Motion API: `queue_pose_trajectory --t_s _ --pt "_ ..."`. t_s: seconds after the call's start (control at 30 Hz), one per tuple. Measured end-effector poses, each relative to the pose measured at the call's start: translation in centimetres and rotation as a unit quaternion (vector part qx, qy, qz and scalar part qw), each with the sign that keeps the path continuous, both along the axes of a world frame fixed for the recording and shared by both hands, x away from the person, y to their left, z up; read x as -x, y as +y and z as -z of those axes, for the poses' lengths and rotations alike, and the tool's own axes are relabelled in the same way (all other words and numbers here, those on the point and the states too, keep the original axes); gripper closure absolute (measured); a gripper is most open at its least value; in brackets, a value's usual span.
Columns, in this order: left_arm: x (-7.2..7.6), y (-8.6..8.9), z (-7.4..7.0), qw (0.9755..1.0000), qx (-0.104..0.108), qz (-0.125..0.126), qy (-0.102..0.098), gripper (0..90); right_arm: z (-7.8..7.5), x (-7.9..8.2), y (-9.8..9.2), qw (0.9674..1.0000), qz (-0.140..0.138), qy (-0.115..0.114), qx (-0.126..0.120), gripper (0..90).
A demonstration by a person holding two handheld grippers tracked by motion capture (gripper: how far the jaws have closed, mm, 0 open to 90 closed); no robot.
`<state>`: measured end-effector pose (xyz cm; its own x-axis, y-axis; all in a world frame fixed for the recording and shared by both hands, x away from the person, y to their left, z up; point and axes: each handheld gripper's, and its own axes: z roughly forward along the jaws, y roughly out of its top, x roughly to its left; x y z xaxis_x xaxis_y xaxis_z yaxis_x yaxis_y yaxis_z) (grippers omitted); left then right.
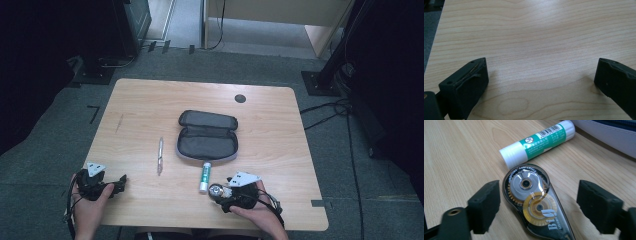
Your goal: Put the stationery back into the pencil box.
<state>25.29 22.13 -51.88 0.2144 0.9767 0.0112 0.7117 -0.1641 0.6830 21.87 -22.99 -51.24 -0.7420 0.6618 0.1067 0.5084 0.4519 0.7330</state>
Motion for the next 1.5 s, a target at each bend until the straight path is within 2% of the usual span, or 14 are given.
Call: queue_pose_trajectory --t_s 0.1,0.23,0.37,0.47,0.53,0.73,0.93,1.07,1.27,1.33,1.5 --pt "0.0 0.0 0.0 1.0 0.0 0.0 0.0 0.0 0.1 0.1 0.0 0.9999 -0.004 -0.008 0.004 31.1" --pt "0.0 0.0 0.0 1.0 0.0 0.0 0.0 0.0 0.5 0.0 -0.2 0.9999 -0.007 0.0 0.012 31.7" --pt "0.0 0.0 0.0 1.0 0.0 0.0 0.0 0.0 0.5 0.2 -0.2 0.9998 -0.016 -0.003 0.007 35.9" --pt "0.0 0.0 0.0 1.0 0.0 0.0 0.0 0.0 0.5 0.6 -0.1 0.9996 -0.016 -0.015 0.015 44.3" --pt "0.0 0.0 0.0 1.0 0.0 0.0 0.0 0.0 0.5 0.6 -0.2 0.9996 -0.016 -0.017 0.014 45.9" --pt "0.0 0.0 0.0 1.0 0.0 0.0 0.0 0.0 0.6 0.8 -1.1 0.9998 0.0 -0.017 0.006 51.6" --pt "0.0 0.0 0.0 1.0 0.0 0.0 0.0 0.0 0.6 1.0 -2.1 0.9998 0.014 -0.017 0.0 52.6" --pt "0.0 0.0 0.0 1.0 0.0 0.0 0.0 0.0 0.7 1.0 -3.1 0.9991 0.037 -0.019 0.003 52.8" --pt "0.0 0.0 0.0 1.0 0.0 0.0 0.0 0.0 0.7 1.0 -3.4 0.9981 0.058 -0.02 0.001 52.4" --pt "0.0 0.0 0.0 1.0 0.0 0.0 0.0 0.0 0.7 1.0 -3.4 0.9978 0.063 -0.023 0.003 48.5" --pt "0.0 0.0 0.0 1.0 0.0 0.0 0.0 0.0 0.2 0.6 -2.7 0.9989 0.041 -0.019 -0.012 36.2"
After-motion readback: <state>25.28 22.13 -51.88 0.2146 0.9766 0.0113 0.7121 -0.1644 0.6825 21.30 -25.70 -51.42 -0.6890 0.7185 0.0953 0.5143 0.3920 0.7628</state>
